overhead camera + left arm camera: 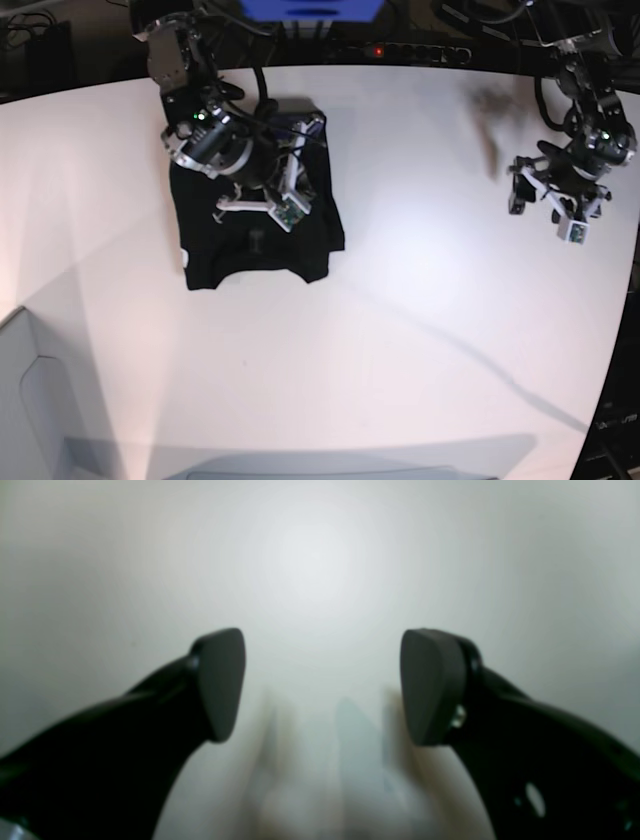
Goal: Fold the T-shirt properly
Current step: 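Grasp the shirt's collar edge with the right gripper and pull it flat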
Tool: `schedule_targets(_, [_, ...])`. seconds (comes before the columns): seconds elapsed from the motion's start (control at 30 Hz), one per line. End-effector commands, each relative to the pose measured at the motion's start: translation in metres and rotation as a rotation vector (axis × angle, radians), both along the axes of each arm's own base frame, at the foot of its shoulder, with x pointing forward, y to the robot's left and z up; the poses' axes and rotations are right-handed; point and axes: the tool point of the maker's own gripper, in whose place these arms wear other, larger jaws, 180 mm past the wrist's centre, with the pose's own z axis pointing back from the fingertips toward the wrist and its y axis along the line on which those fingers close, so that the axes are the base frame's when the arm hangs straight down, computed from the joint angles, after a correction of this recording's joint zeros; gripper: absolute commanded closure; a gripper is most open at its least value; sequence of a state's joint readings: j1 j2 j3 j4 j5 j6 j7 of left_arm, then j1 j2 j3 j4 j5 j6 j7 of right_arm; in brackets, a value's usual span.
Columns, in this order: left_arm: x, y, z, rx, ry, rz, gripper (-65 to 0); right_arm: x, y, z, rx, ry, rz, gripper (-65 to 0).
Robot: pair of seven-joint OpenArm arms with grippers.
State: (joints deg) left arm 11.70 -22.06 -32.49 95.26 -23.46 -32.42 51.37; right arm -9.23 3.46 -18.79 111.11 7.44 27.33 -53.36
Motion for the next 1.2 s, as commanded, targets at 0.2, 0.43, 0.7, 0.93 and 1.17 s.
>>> schedule_targets(0.2, [0.01,0.002,0.015,0.014,-0.049,-0.014,-46.5,-0.024,0.018,0.018,0.059,-0.029,0.06,0.0])
schedule_targets(0.43, [0.011,-0.021,0.005,-0.015,-0.032,-0.06,-46.6,-0.033,0.026,0.016,0.062,-0.021,0.107,0.0])
schedule_targets(0.7, [0.013,-0.09,-0.004,-0.144,-0.059,-0.116,-46.7,-0.012,0.015,0.021,0.061,-0.032,-0.003,-10.4])
schedule_targets(0.93, [0.011,-0.14,-0.014,-0.189,-0.027,-0.237,-46.7,-0.008,0.01,0.021,0.052,-0.04,-0.012,-29.8])
schedule_targets(1.17, [0.012,-0.127,-0.011,-0.172,-0.035,-0.212,-46.7,0.0,0.007,0.004,0.015,-0.01,-0.002,-30.7])
